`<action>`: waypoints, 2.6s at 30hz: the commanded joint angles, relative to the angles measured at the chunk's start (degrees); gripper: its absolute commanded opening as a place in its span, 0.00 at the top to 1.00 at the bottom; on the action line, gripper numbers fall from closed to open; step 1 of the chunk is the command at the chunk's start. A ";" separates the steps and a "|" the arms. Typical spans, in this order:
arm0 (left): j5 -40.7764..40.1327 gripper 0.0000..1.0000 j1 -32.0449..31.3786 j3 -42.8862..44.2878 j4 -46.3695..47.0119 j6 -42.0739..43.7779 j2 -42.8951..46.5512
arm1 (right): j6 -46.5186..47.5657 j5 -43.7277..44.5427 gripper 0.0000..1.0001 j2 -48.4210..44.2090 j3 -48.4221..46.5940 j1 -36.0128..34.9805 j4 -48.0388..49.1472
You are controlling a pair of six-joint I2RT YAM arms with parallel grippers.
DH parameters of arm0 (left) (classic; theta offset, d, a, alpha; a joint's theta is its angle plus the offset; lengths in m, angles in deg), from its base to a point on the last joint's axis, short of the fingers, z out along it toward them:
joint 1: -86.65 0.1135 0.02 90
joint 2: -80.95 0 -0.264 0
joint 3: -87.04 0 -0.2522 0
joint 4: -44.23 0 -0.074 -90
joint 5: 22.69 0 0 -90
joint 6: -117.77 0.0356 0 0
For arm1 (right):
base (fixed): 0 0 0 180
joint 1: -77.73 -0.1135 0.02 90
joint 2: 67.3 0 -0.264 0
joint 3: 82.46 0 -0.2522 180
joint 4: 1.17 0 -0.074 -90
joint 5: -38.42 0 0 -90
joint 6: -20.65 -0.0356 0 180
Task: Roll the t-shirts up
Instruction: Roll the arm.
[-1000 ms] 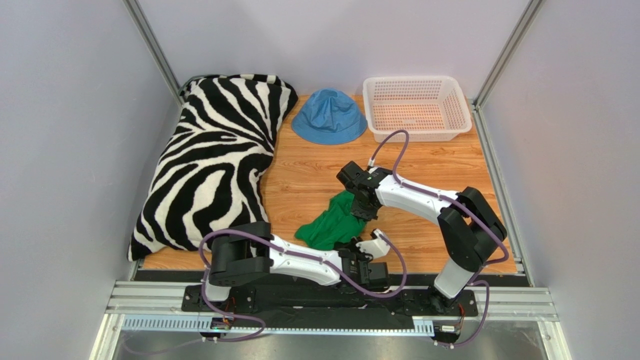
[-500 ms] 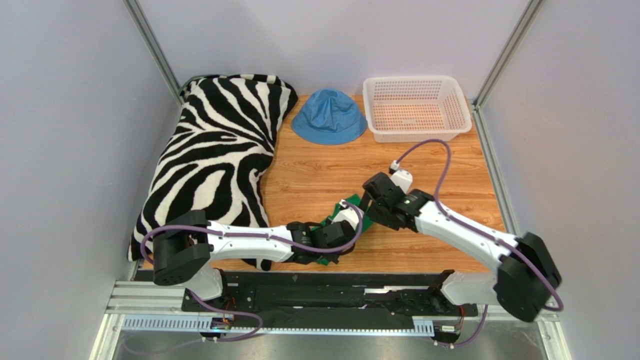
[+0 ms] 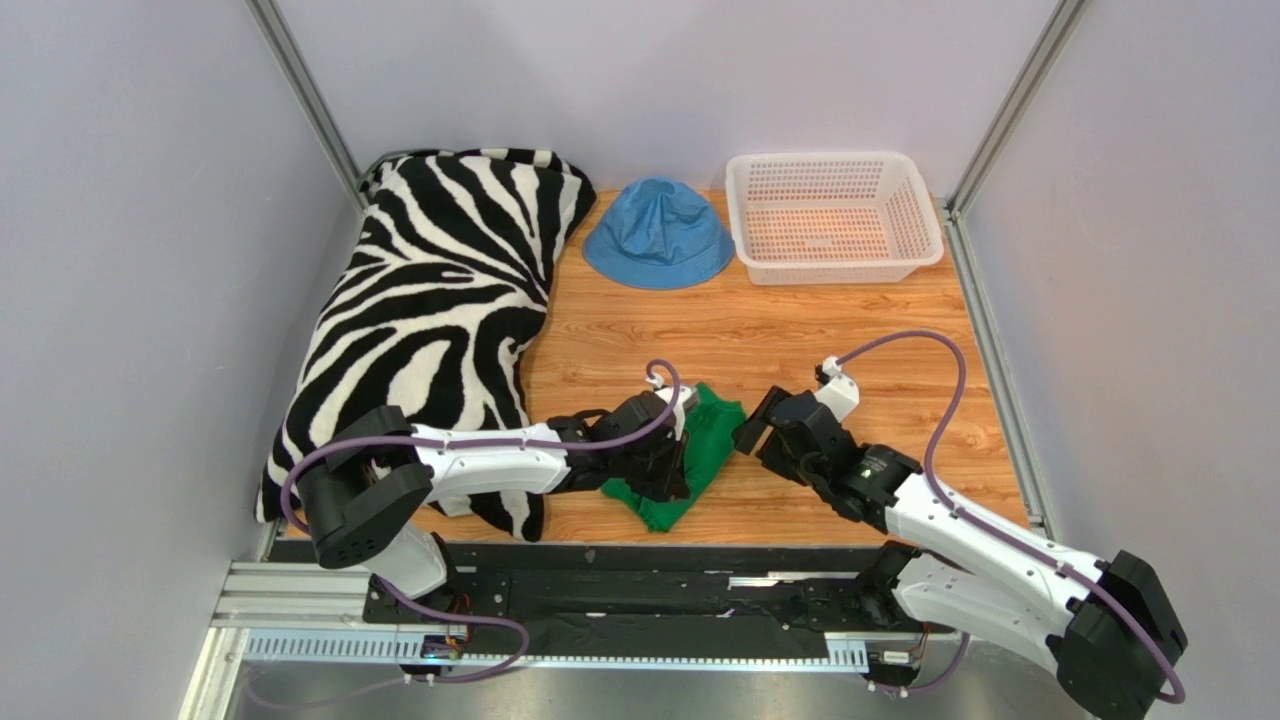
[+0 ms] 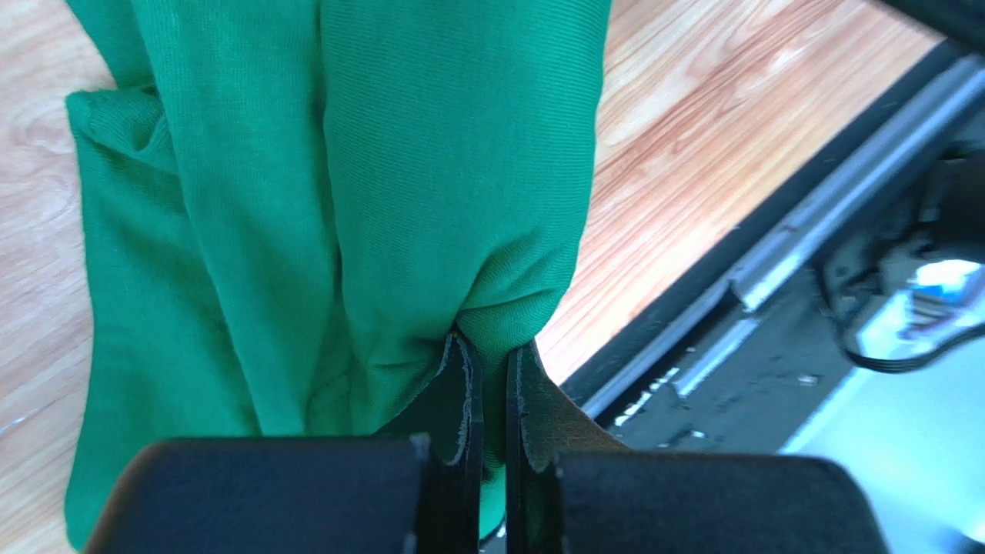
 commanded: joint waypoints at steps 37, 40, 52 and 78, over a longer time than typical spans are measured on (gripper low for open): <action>25.08 1.00 15.39 -8.03 9.32 -8.60 -5.78 | 2.90 1.17 0.26 11.20 1.53 -3.41 22.91; 25.08 1.00 15.48 -8.03 8.97 -8.42 -5.60 | 2.72 1.61 0.26 14.54 0.13 -3.32 21.95; 25.17 0.99 15.57 -7.07 5.02 -4.12 -2.97 | -0.17 3.63 0.84 29.21 -16.81 -2.53 -1.06; -44.15 0.46 -18.17 3.21 -13.88 10.82 12.88 | 4.13 -1.73 1.00 43.64 -31.78 -0.60 -22.97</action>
